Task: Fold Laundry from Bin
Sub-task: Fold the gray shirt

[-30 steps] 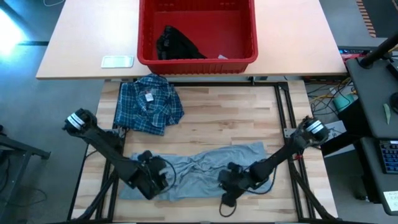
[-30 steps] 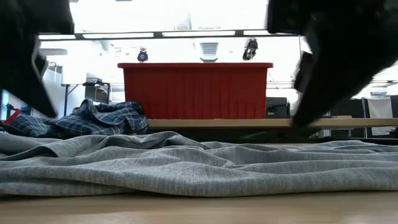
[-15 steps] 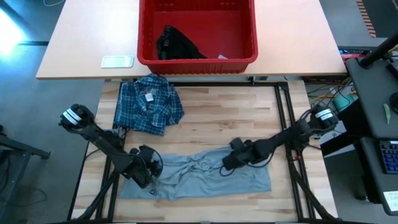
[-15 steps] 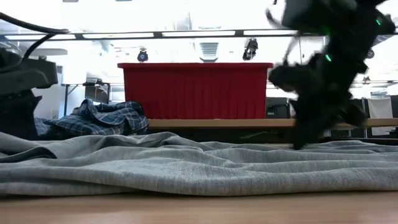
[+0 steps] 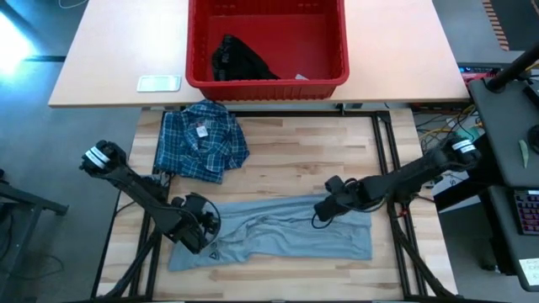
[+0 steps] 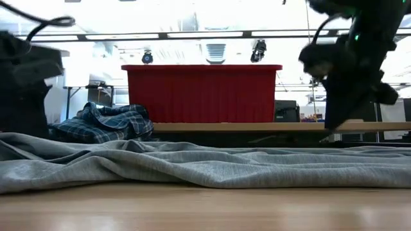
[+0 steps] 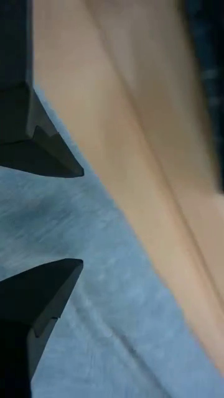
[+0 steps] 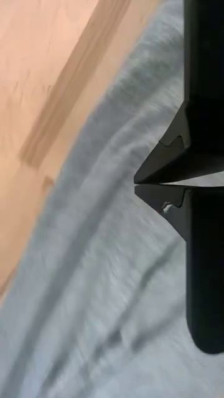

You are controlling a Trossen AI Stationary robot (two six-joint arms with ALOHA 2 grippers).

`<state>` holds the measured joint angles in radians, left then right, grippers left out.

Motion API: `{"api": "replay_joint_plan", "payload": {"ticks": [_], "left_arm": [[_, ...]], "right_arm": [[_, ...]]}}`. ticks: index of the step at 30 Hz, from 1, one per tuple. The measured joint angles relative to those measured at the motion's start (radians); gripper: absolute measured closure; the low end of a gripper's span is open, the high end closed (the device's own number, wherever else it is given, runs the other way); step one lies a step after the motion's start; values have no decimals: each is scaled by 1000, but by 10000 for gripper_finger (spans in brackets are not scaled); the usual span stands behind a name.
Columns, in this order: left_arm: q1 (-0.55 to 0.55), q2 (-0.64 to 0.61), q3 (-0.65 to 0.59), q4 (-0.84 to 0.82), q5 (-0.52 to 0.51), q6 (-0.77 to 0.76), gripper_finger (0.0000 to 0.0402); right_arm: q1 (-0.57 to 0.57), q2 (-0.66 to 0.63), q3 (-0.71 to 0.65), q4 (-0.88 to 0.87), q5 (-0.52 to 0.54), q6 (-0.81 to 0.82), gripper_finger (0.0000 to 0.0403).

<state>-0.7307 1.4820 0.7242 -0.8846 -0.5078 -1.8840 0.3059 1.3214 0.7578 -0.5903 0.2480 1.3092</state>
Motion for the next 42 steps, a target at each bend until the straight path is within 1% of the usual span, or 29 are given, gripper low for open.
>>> {"api": "replay_joint_plan", "payload": {"ticks": [4, 7, 9, 11, 13, 15, 17, 19, 21, 22, 25, 29, 32, 36, 39, 42], "left_arm": [[-2, -13, 76, 5, -44, 180, 192], [-13, -4, 137, 117, -73, 410, 192], [-23, 16, 160, 200, -47, 562, 192], [-32, 46, 179, 237, 24, 655, 192], [-44, 70, 198, 170, 113, 692, 192], [-62, 74, 216, 50, 165, 696, 192], [-85, 53, 236, -38, 164, 692, 192], [-104, 16, 246, -59, 150, 691, 192], [-112, -7, 242, -62, 152, 695, 191], [-111, -15, 237, -69, 157, 695, 190], [-102, -38, 228, -83, 207, 694, 176], [-82, -43, 227, -86, 320, 709, 135], [-82, -44, 227, -89, 342, 706, 94], [-83, -43, 213, -99, 323, 737, 42], [-80, -42, 166, -75, 306, 782, 20], [-74, -42, 97, -9, 305, 802, 18]], "right_arm": [[37, -65, 0, 34, -43, -79, 394], [113, -61, 0, 86, -48, -181, 394], [175, -37, 0, 123, -48, -249, 394], [242, -5, 0, 132, -46, -347, 394], [308, 18, 0, 106, -51, -428, 394], [351, 20, 4, 49, -55, -439, 394], [365, 8, 19, -16, -67, -387, 394], [364, -15, 33, -80, -73, -361, 393], [354, -31, 49, -128, -100, -383, 385], [341, -35, 58, -154, -132, -401, 376], [302, -34, 76, -227, -195, -465, 330], [285, -31, 94, -256, -200, -545, 233], [284, -30, 113, -315, -187, -569, 154], [281, -30, 131, -420, -155, -551, 65], [278, -24, 118, -409, -138, -553, 25], [278, 10, 85, -346, -134, -585, 14]]}}
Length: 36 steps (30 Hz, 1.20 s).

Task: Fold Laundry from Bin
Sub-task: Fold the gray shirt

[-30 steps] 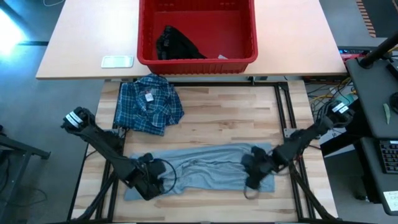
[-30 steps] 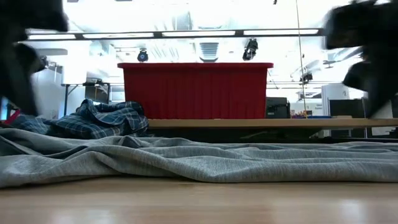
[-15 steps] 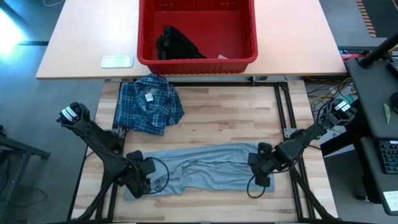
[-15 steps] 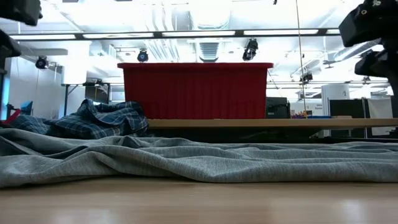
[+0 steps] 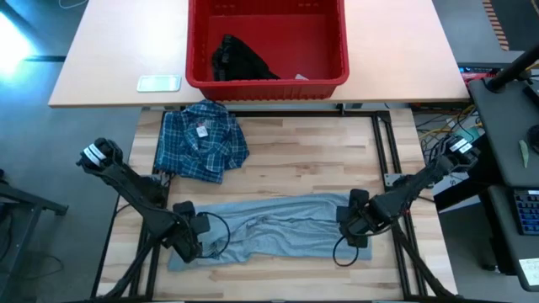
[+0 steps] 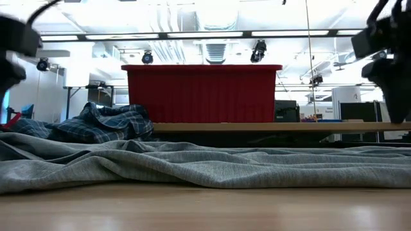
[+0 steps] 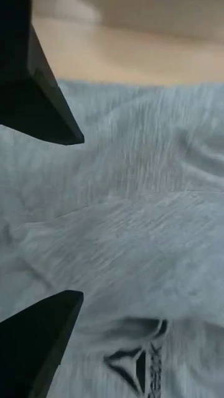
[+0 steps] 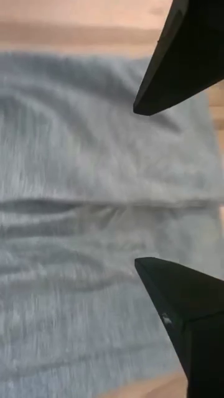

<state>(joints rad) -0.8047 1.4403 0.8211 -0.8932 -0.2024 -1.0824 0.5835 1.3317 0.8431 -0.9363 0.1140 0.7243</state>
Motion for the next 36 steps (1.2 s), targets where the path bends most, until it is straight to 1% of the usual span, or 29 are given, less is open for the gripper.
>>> {"api": "replay_joint_plan", "payload": {"ticks": [3, 6, 9, 12, 16, 19, 21, 24, 28, 31, 33, 36], "left_arm": [[0, 0, -64, 92, 2, 1, 25], [0, 1, -104, 137, 3, 1, 31], [-4, 1, -137, 136, 10, 9, 31], [-12, -1, -149, 148, 53, 48, 28], [-40, 0, -134, 147, 105, 109, 27], [-44, 0, -110, 151, 92, 124, 26], [-42, 0, -99, 148, 66, 124, 26], [-33, 1, -75, 134, 62, 124, 26], [-31, -8, 16, 53, 50, 98, 26], [-29, -40, 64, 30, 0, 77, 26], [-17, -66, 58, 30, -37, 68, 26], [48, -94, 0, 41, -63, 35, 30]], "right_arm": [[0, 59, -17, 71, -10, -19, 12], [-4, 137, -18, 88, -29, -29, 12], [-5, 209, -18, 90, -106, -26, 12], [22, 265, -22, 90, -205, -28, 12], [51, 267, -45, 87, -272, -36, 12], [56, 223, -51, 75, -305, -41, 12], [56, 189, -51, 76, -295, -44, 12], [57, 138, -33, 69, -245, -44, 12], [52, 73, -4, 84, -219, -1, 12], [42, 44, -6, 82, -218, 31, 12], [31, 35, -10, 84, -198, 25, 12], [-15, 38, -19, 88, -134, 20, 12]]}}
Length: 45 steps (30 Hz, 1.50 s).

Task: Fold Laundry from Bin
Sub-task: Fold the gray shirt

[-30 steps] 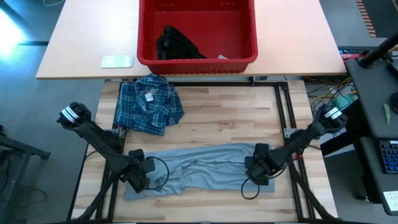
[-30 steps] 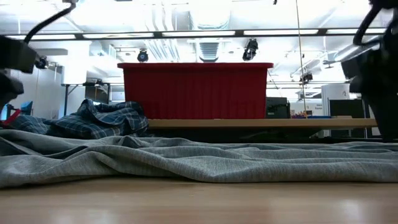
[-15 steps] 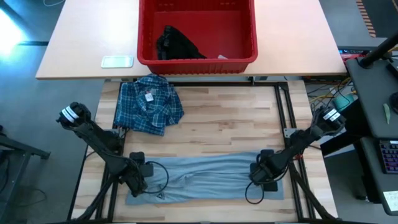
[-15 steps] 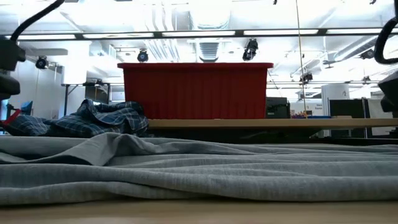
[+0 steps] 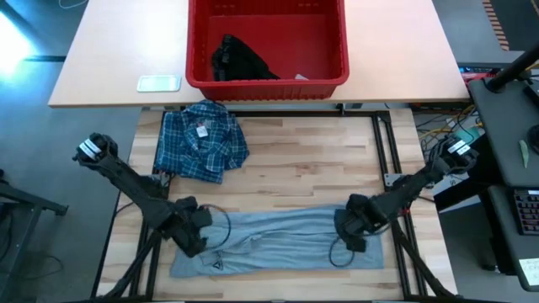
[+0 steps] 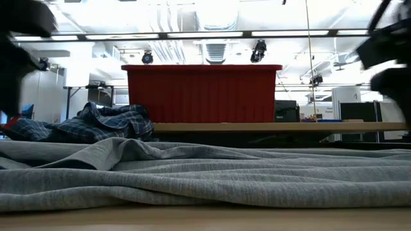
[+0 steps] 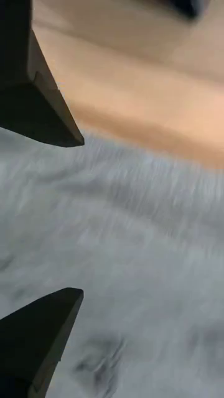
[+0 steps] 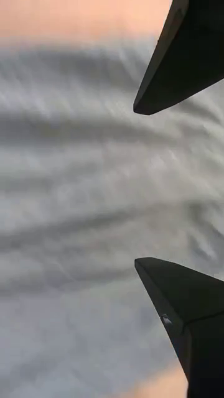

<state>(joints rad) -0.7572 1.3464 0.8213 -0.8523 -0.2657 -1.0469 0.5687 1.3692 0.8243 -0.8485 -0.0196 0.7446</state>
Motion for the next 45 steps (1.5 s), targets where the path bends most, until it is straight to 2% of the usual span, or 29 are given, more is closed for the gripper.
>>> {"api": "replay_joint_plan", "payload": {"ticks": [6, 9, 14, 22, 23, 30, 35, 40, 45], "left_arm": [[123, -8, -107, 116, -24, -64, 39], [154, -6, -124, 124, -38, -92, 41], [178, 1, -144, 138, -113, -165, 41], [178, 96, -225, 275, -119, -287, 41], [178, 109, -221, 273, -124, -291, 41], [180, 127, -162, 133, -142, -228, 41], [180, 126, -108, -9, -132, -218, 41], [178, 123, -51, -9, -136, -190, 41], [176, 124, 14, -11, -141, -114, 41]], "right_arm": [[-132, 14, -2, 118, 32, 16, 18], [-180, 14, -2, 150, 32, 16, 49], [-262, 22, -2, 250, 56, 16, 155], [-333, 146, -2, 576, 62, -60, 363], [-332, 168, -2, 614, 65, -64, 379], [-348, 300, 23, 735, 97, -22, 394], [-346, 307, 52, 770, 91, -3, 394], [-362, 290, 63, 783, 106, -4, 394], [-389, 354, 56, 780, 120, 6, 394]]}}
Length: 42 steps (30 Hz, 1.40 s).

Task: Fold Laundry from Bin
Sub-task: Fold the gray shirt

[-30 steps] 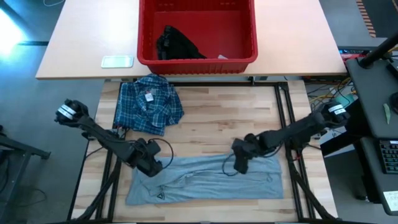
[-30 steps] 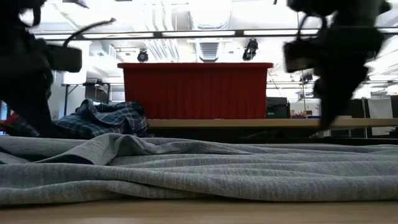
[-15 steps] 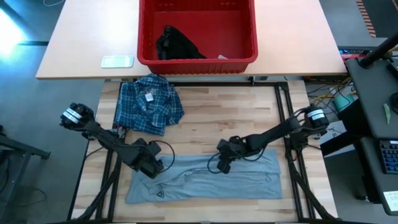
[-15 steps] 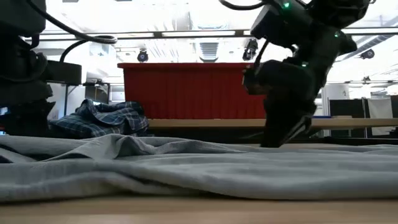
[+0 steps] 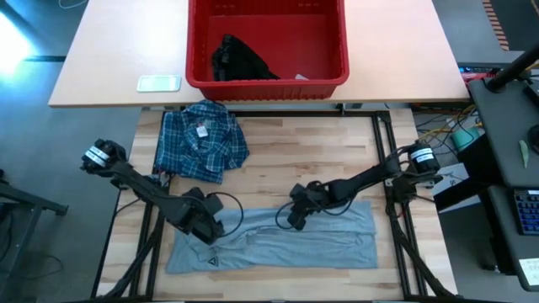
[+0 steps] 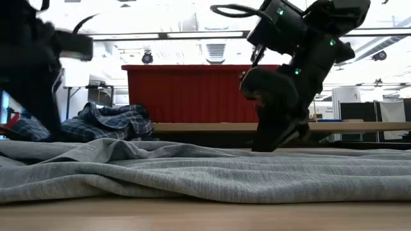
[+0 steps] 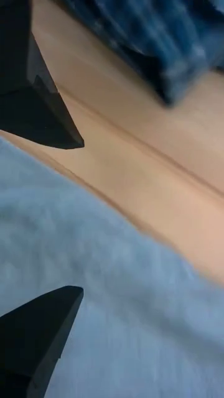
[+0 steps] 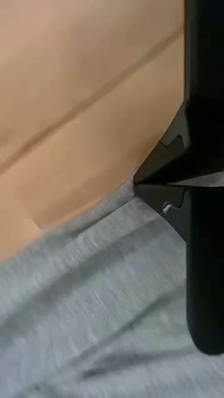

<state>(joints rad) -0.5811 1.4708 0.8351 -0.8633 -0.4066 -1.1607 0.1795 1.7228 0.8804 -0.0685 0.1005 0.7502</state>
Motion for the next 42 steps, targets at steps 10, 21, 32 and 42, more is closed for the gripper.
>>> {"api": "replay_joint_plan", "payload": {"ticks": [10, 21, 32, 42], "left_arm": [[-26, -2, 165, -8, -75, 158, 44], [-72, -10, 166, -54, -83, 68, 45], [-90, 45, 163, 117, -175, 80, 45], [-35, 117, 198, 457, -199, 302, 45]], "right_arm": [[-51, -16, 3, -63, 50, -34, 394], [71, -311, 107, -542, -48, 214, 324], [398, -586, -27, -974, 39, 1027, 116], [402, -720, -201, -1037, -3, 1189, 64]]}}
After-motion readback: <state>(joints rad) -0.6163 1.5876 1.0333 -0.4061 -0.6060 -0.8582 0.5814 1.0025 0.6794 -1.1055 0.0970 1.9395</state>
